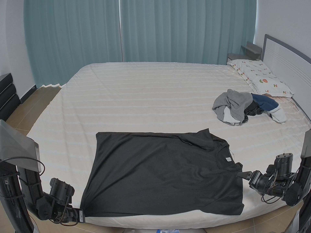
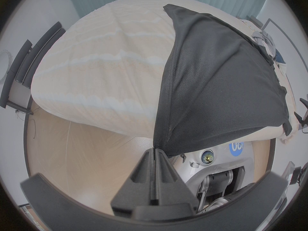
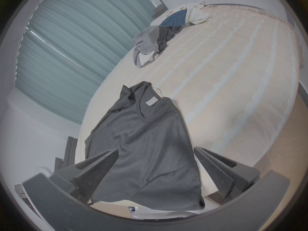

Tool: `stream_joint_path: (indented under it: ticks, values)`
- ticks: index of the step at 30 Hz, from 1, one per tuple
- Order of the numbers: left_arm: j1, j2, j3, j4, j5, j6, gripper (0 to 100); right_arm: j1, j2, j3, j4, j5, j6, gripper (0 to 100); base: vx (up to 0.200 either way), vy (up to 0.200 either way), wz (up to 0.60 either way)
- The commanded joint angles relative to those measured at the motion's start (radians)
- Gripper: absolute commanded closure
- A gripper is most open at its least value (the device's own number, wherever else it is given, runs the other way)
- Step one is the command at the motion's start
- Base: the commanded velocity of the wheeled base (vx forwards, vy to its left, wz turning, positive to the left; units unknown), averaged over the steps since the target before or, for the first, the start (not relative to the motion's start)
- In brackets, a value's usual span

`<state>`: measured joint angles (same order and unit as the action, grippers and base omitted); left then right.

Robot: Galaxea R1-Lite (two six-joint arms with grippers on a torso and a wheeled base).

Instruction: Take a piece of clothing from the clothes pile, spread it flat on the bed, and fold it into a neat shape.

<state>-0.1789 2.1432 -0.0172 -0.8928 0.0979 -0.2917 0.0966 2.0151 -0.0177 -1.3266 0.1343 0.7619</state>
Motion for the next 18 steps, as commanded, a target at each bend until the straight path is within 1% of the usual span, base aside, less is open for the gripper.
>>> stream_joint_path:
  ticks: [1, 3, 5, 8, 15, 18]
  values:
    - [0.001, -0.020, 0.016, 0.005, 0.000, 0.003, 100, -0.003, 0.030, 0.018, 0.021, -0.001, -0.013, 0, 0.000, 0.000, 0.00]
    - [0.001, -0.016, 0.016, -0.005, -0.003, 0.003, 100, -0.001, 0.033, 0.018, 0.058, -0.001, -0.027, 0, 0.000, 0.000, 0.00]
    - [-0.001, -0.017, 0.016, -0.012, -0.009, 0.002, 100, 0.005, 0.034, 0.018, 0.109, 0.001, -0.062, 0, 0.000, 0.000, 0.00]
    - [0.001, -0.022, 0.016, -0.021, -0.010, 0.002, 100, 0.009, 0.037, 0.018, 0.147, 0.007, -0.088, 0, 0.000, 0.000, 0.00]
    - [0.001, -0.020, 0.016, -0.023, -0.012, 0.003, 100, 0.012, 0.093, 0.018, 0.133, 0.007, -0.095, 0, 0.000, 0.000, 0.00]
    - [-0.001, -0.022, 0.016, -0.025, -0.012, 0.003, 100, 0.041, 0.117, 0.015, 0.098, 0.010, -0.095, 0, 0.000, 0.000, 0.00]
